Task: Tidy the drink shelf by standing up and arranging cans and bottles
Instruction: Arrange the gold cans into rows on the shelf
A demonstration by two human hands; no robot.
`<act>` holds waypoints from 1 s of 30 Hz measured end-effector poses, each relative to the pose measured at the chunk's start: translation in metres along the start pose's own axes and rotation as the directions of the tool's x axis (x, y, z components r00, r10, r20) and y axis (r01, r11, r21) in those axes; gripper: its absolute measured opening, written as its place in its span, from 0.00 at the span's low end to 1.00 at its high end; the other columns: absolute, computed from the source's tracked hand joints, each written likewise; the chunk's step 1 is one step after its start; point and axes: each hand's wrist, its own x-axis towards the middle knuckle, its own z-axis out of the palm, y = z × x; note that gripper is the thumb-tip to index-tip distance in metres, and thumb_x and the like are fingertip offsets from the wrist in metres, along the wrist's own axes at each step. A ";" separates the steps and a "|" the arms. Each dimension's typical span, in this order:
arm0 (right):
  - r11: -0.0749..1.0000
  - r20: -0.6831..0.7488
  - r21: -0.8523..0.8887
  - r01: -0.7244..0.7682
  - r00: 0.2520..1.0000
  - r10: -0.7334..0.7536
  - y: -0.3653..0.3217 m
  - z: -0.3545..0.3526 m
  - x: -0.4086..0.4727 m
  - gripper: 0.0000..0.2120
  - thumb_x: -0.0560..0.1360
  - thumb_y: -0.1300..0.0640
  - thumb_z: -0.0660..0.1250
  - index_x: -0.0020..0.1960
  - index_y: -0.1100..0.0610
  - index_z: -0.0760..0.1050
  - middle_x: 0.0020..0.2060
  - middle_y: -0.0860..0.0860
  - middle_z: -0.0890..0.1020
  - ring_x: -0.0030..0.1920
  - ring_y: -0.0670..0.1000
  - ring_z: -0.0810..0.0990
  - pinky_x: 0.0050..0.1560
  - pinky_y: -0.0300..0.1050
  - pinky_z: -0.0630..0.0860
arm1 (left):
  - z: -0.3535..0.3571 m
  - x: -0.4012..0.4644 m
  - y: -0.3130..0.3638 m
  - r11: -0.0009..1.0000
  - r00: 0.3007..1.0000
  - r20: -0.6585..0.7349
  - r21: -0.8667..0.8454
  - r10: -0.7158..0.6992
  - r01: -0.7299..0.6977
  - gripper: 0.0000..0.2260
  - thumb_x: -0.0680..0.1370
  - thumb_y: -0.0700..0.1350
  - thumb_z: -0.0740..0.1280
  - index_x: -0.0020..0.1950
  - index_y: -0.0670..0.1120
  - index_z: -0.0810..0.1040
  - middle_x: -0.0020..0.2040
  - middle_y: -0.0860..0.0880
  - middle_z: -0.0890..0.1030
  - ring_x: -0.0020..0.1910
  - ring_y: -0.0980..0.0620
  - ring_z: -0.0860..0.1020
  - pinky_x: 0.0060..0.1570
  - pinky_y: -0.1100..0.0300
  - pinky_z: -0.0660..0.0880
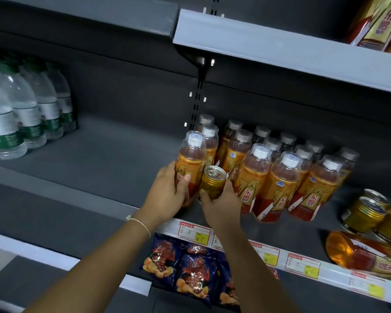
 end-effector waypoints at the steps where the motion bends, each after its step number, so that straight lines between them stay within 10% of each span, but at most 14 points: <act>1: 1.000 0.000 0.005 -0.010 1.000 0.010 0.000 0.002 0.003 0.34 0.76 0.48 0.72 0.76 0.56 0.63 0.63 0.51 0.80 0.64 0.53 0.78 0.64 0.47 0.74 | -0.001 -0.004 -0.001 0.999 0.999 -0.044 0.049 -0.019 0.021 0.22 0.82 0.56 0.56 0.71 0.44 0.68 0.63 0.45 0.75 0.63 0.50 0.71 0.64 0.55 0.69; 8: 0.999 -0.058 0.019 -0.043 0.997 0.044 0.002 0.006 0.011 0.30 0.73 0.47 0.76 0.70 0.55 0.70 0.56 0.50 0.82 0.56 0.53 0.81 0.51 0.41 0.72 | -0.014 -0.025 0.005 0.983 0.965 -0.192 0.077 0.180 -0.168 0.05 0.80 0.40 0.63 0.47 0.44 0.78 0.41 0.51 0.79 0.40 0.55 0.75 0.40 0.65 0.71; 16: 0.992 -0.060 0.113 0.056 0.997 -0.050 0.003 -0.016 -0.007 0.27 0.70 0.46 0.78 0.65 0.50 0.75 0.51 0.39 0.80 0.52 0.42 0.78 0.54 0.39 0.75 | 0.007 -0.038 0.006 0.979 0.982 -0.011 0.085 0.187 -0.186 0.13 0.72 0.32 0.66 0.55 0.41 0.81 0.49 0.45 0.82 0.48 0.48 0.79 0.50 0.60 0.74; 19: 0.980 -0.027 0.191 0.055 0.998 -0.051 0.001 -0.036 -0.013 0.20 0.68 0.44 0.79 0.57 0.46 0.79 0.44 0.38 0.85 0.46 0.37 0.83 0.50 0.38 0.81 | 0.012 -0.043 0.016 0.979 0.981 0.037 0.073 0.190 -0.192 0.18 0.70 0.33 0.68 0.59 0.42 0.80 0.52 0.46 0.81 0.49 0.55 0.75 0.49 0.72 0.68; 24: 0.911 0.035 0.412 0.008 0.999 -0.025 -0.003 -0.083 -0.020 0.13 0.69 0.50 0.80 0.51 0.49 0.82 0.43 0.42 0.87 0.46 0.43 0.86 0.53 0.52 0.84 | 0.018 -0.042 0.056 0.946 0.908 0.377 -0.320 0.182 -0.057 0.27 0.70 0.37 0.74 0.67 0.51 0.72 0.58 0.57 0.80 0.57 0.66 0.76 0.57 0.70 0.73; 30: 0.845 0.042 0.530 -0.072 0.997 0.058 0.019 -0.156 -0.035 0.33 0.60 0.41 0.81 0.59 0.57 0.82 0.49 0.49 0.88 0.52 0.49 0.86 0.57 0.56 0.82 | 0.053 -0.054 0.126 0.883 0.880 0.447 -0.464 0.160 0.075 0.25 0.71 0.43 0.78 0.65 0.52 0.74 0.55 0.56 0.83 0.53 0.62 0.80 0.53 0.66 0.76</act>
